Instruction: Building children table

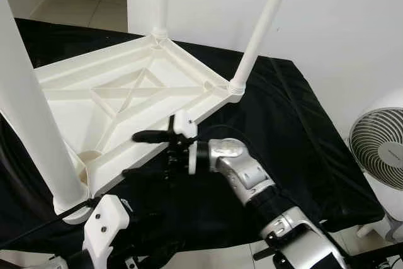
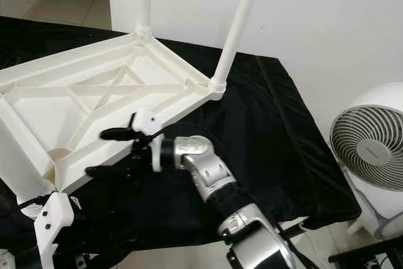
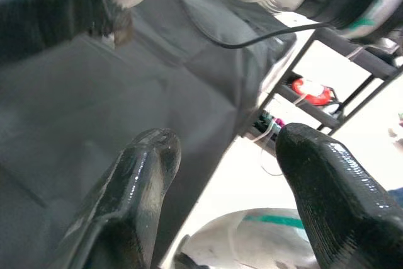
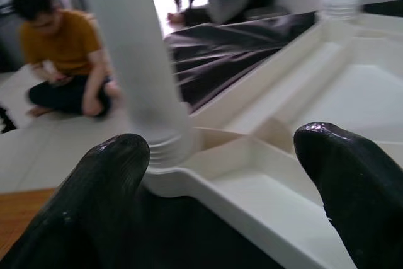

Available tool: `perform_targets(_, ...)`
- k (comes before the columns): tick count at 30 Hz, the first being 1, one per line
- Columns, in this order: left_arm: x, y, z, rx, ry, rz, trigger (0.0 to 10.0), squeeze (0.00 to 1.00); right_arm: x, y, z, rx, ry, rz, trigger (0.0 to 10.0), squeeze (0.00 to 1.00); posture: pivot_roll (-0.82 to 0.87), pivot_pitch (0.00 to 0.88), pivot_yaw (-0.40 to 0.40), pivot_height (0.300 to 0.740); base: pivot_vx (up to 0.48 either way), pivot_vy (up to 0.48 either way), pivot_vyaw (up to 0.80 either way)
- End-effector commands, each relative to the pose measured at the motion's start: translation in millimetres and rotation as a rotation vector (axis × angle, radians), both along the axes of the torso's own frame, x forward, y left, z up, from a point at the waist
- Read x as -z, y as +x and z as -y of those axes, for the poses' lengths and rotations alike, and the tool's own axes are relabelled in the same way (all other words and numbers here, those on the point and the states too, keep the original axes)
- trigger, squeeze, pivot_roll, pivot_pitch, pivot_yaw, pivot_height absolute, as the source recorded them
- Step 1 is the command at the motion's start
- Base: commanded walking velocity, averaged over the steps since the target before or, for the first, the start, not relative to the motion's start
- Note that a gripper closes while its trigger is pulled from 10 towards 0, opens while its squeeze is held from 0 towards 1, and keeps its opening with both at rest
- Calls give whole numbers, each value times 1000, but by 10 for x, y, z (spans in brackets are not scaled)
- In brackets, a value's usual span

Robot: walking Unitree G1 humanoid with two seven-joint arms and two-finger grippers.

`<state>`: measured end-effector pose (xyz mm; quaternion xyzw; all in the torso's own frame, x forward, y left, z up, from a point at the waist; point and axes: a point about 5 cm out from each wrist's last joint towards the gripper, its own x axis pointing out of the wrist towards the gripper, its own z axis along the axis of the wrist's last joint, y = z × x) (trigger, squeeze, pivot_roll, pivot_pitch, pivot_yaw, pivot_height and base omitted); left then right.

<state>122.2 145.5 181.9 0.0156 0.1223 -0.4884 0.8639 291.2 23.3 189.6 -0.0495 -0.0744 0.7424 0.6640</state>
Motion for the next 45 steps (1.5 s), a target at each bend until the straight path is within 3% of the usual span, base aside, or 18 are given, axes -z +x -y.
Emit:
perform_targets(1,-64,-131,57,197,-58,-15,10000,0,37,-58,-46,-71,-19,-18,10000,0,243,149,-171,740,0,0,0)
perform_targets(9,-72,-168,61,223,-77,-48,10000,0,60,-167,-231,-176,-27,-22,10000,0,260,161,-174,740,0,0,0)
perform_targets(11,-89,-173,58,235,-82,-55,10000,0,46,-222,-354,-228,-20,-15,10000,0,270,168,-174,740,0,0,0)
perform_targets(19,-129,-187,39,245,-96,-56,10000,0,17,-263,-498,-260,-8,-15,10000,0,279,171,-174,740,0,0,0)
perform_targets(28,-194,-184,55,252,-124,-58,10000,0,-61,-419,-849,-330,42,-39,10000,0,317,187,-186,740,0,0,0)
perform_targets(37,-206,-196,29,248,-99,-87,10000,0,-95,-468,-933,-385,49,-35,10000,0,322,191,-189,740,0,0,0)
perform_targets(45,-192,-146,-57,144,-21,-75,10000,0,-134,-256,-741,-265,83,-13,10000,0,296,186,-180,740,0,0,0)
